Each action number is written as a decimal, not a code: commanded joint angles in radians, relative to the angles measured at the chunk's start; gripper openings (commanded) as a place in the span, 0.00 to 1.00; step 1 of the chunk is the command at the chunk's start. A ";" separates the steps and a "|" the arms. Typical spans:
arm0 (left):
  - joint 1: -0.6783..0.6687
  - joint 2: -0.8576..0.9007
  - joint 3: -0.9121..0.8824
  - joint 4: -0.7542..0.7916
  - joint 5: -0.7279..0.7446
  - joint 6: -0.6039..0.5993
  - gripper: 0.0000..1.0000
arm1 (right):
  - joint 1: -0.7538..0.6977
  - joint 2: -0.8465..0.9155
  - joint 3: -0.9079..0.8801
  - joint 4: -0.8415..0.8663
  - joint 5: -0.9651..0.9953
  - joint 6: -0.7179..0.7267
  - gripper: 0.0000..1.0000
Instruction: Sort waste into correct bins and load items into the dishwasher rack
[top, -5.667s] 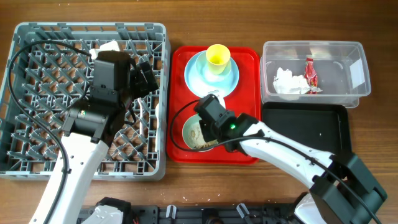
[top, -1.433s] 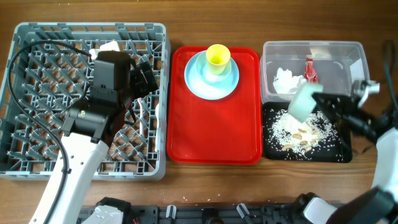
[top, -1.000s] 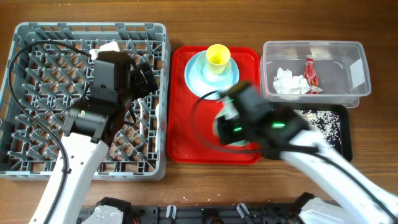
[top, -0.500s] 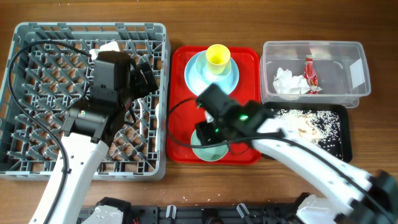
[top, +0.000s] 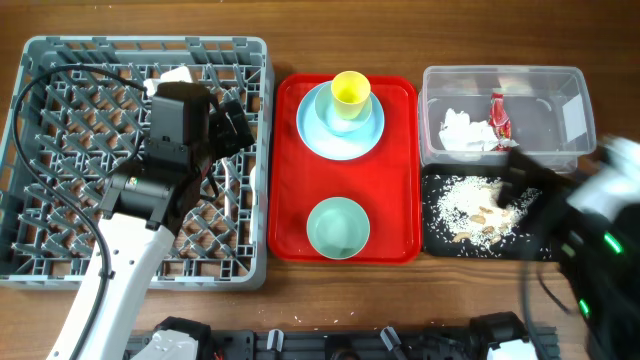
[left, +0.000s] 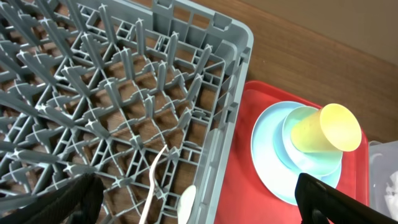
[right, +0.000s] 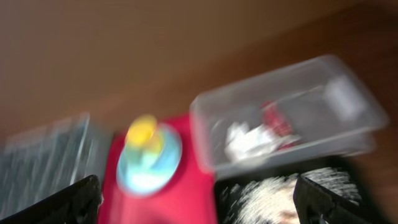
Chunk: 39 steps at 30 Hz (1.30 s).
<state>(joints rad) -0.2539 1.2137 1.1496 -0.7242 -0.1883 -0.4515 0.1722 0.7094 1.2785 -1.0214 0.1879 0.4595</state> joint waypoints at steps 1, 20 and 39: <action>0.005 -0.002 0.009 0.003 0.001 -0.009 1.00 | -0.139 -0.068 0.006 -0.017 0.019 0.040 1.00; 0.005 -0.002 0.009 0.003 0.001 -0.009 1.00 | -0.181 -0.475 0.018 -0.068 0.095 0.280 1.00; 0.005 -0.002 0.009 0.003 0.001 -0.009 1.00 | -0.181 -0.545 0.009 -0.586 0.105 1.408 1.00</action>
<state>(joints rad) -0.2539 1.2137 1.1496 -0.7246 -0.1883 -0.4515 -0.0036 0.1745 1.2930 -1.6062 0.2745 1.4971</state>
